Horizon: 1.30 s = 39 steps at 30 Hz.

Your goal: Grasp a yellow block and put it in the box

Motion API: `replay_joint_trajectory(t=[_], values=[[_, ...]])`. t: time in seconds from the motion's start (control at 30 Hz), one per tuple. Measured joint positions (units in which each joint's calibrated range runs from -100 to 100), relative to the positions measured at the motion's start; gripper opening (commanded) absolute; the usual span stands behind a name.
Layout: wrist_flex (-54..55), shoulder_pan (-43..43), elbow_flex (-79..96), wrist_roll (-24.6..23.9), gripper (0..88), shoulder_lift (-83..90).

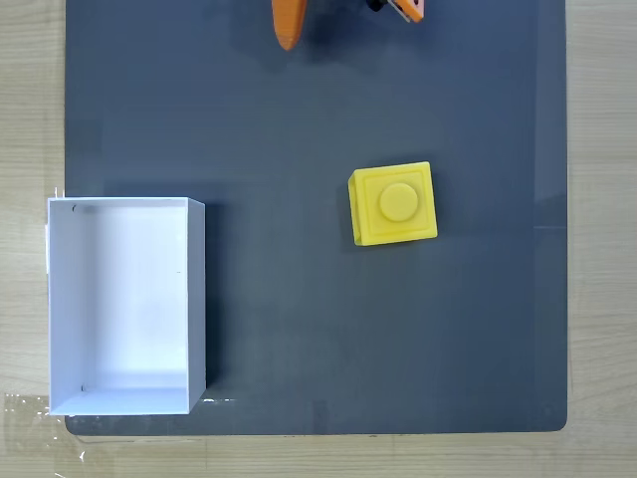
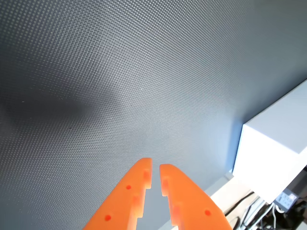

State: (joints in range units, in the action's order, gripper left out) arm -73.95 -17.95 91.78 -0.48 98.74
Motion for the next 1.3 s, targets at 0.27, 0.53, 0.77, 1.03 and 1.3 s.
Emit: replay_joint_trajectory(t=[0.27,0.53,0.77,1.03,1.3], values=[[0.0,0.0,0.0,-0.1,2.2,0.0],[0.0,0.0,0.0,-0.1,2.7,0.0],[3.7,0.0,-0.2,0.0,2.8,-5.0],[22.9,3.9,-19.7,0.0,2.9,-34.1],[11.9,13.0,-56.5,0.0,3.0,-67.8]])
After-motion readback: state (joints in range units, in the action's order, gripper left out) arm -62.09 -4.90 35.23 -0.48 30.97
